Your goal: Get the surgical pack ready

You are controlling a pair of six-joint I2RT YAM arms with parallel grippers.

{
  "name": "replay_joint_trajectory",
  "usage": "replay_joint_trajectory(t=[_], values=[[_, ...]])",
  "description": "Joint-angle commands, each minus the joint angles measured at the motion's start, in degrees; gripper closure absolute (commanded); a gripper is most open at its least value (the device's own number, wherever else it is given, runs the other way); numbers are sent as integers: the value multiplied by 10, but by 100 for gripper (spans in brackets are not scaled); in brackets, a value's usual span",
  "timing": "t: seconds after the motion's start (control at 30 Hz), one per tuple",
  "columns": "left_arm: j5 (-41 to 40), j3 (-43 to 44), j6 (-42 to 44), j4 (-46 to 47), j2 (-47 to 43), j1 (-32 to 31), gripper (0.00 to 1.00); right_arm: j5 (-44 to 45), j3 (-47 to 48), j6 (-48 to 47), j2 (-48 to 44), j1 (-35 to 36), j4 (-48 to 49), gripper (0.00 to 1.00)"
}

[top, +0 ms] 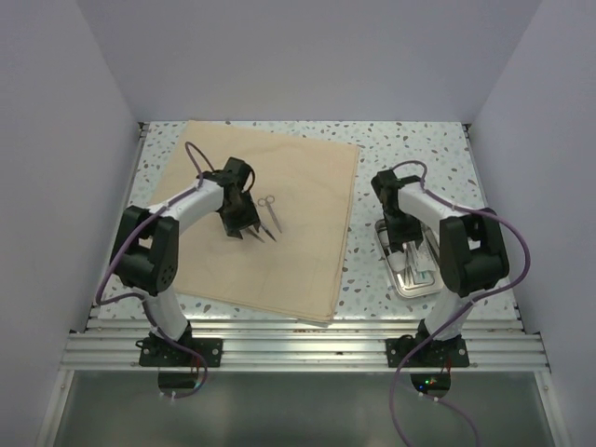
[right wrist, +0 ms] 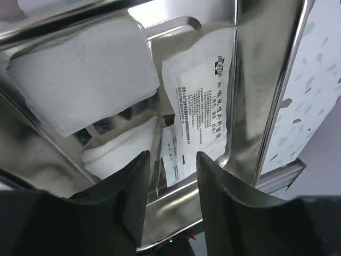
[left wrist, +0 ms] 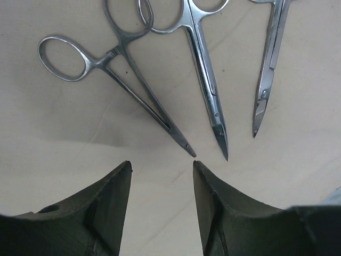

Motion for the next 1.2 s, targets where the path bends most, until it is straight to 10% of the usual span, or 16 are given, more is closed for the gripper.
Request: replay_joint_trajectory(t=[0.0,0.47,0.77,0.9,1.17], values=[[-42,35,-36,-16,15,6,48,-14,23,0,-33,3,-7,54],[-81,132,-88,-71,124,5,57,-89,66,-9,-83,21,-28,52],[-79,116,-93,-67,139,2,73,-116,64,-11,-96,24,-25,52],[-76,122,-78,-62,145,2,99,-127,86,-11,-96,27,-36,52],[-47,154,10,-60,78,-2,100,-256,158,-1,-100,33,-50,37]])
